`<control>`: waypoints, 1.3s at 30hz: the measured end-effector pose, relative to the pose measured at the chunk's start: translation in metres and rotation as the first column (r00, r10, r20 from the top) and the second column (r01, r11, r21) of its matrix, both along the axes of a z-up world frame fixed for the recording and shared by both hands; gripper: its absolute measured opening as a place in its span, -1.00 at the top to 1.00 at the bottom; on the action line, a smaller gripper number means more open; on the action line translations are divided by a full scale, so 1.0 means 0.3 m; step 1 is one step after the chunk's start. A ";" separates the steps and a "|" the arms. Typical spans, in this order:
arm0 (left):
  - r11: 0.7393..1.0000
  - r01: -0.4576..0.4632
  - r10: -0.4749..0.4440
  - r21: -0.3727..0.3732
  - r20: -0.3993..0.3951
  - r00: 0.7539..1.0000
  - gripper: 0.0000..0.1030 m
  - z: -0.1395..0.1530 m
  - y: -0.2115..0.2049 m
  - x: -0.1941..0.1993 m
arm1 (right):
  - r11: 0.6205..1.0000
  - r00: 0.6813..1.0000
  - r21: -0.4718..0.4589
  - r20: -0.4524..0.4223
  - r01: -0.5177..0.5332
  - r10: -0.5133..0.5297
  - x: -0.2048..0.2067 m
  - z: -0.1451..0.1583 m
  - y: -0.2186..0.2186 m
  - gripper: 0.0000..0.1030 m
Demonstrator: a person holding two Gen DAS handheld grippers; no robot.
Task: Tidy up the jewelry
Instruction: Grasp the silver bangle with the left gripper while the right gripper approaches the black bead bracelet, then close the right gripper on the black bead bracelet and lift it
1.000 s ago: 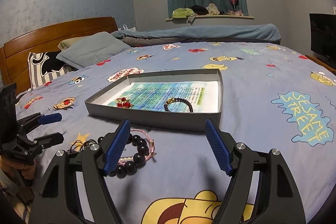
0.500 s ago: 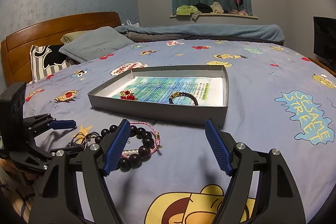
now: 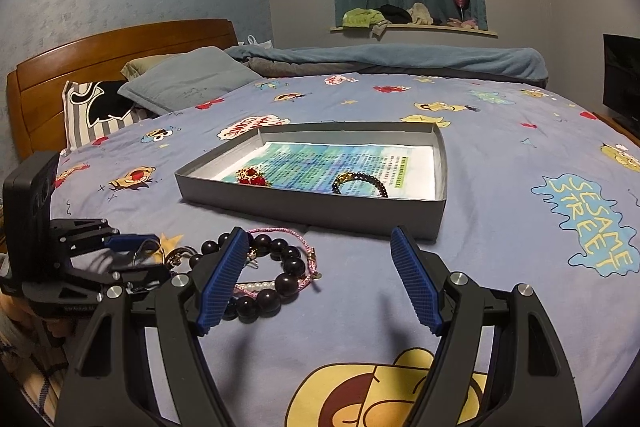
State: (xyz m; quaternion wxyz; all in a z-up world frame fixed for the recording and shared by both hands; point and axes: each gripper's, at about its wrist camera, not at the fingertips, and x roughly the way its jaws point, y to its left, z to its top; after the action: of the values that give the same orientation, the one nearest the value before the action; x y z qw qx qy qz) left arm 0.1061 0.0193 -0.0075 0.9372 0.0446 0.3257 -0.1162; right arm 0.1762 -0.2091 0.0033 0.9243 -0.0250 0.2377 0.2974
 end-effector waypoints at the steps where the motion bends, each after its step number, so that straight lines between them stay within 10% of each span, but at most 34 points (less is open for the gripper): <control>1: 1.000 -0.008 0.008 -0.011 0.005 1.000 0.11 0.006 0.009 -0.002 | 1.000 1.000 -0.001 0.000 -0.002 0.002 -0.002 -0.001 0.002 -0.42; 11: 0.991 -0.106 0.108 -0.087 0.027 0.994 0.12 0.051 0.121 -0.001 | 0.998 0.998 -0.030 0.000 -0.057 0.057 -0.037 -0.014 0.041 -0.41; 28: 0.989 -0.114 0.117 -0.099 0.025 0.993 0.11 0.054 0.130 -0.001 | 0.993 0.997 -0.096 -0.051 -0.069 0.064 -0.026 -0.044 0.078 0.52; 39: 0.990 -0.109 0.112 -0.085 0.026 0.993 0.11 0.055 0.124 0.000 | 0.988 0.984 -0.121 -0.163 -0.094 0.074 0.024 -0.087 0.099 0.52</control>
State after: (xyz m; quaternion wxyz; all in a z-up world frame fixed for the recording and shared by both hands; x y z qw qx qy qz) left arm 0.1060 0.0566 0.0091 0.9482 -0.0108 0.3080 -0.0770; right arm 0.1835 -0.1795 -0.0228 0.8856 -0.0708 0.3278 0.3215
